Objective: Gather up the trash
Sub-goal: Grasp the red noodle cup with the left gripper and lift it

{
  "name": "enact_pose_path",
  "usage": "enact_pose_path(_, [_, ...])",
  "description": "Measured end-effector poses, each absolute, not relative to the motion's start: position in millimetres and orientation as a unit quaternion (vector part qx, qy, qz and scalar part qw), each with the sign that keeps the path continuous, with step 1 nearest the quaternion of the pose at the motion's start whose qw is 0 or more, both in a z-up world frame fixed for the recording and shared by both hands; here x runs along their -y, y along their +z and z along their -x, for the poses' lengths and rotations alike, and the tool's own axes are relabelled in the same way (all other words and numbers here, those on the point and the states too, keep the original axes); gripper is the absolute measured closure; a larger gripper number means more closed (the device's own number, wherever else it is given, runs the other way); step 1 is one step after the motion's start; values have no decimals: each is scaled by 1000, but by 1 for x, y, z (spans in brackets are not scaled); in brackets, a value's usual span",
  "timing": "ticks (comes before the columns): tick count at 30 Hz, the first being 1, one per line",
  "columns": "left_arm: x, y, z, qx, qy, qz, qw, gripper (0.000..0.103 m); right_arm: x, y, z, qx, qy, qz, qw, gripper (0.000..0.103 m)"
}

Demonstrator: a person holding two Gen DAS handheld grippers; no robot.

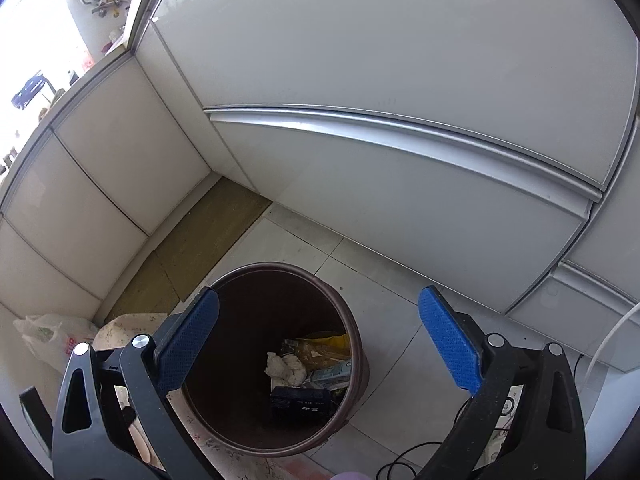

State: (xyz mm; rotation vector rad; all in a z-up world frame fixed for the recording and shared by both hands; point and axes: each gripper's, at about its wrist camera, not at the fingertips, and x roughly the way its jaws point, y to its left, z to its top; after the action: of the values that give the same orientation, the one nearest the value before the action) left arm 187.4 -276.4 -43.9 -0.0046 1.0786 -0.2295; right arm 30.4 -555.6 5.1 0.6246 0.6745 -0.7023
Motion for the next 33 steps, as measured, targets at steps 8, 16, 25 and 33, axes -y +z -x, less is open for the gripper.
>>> enact_pose_path(8, [187,-39,-219,-468,71,-10,881,12,521,7,-56,-350,-300,-241,854,7])
enact_pose_path(16, [151,-69,-239,-516,110,29,849,10,499,7,-72,-371,-279,-199,863,7])
enact_pose_path(25, [156,-93,-251,-546,99,37,831,10,481,5,-87,-386,-269,-167,867,7])
enact_pose_path(33, [157,-92,-251,-524,78,23,848,21,460,3,-98,-393,-255,-149,871,7])
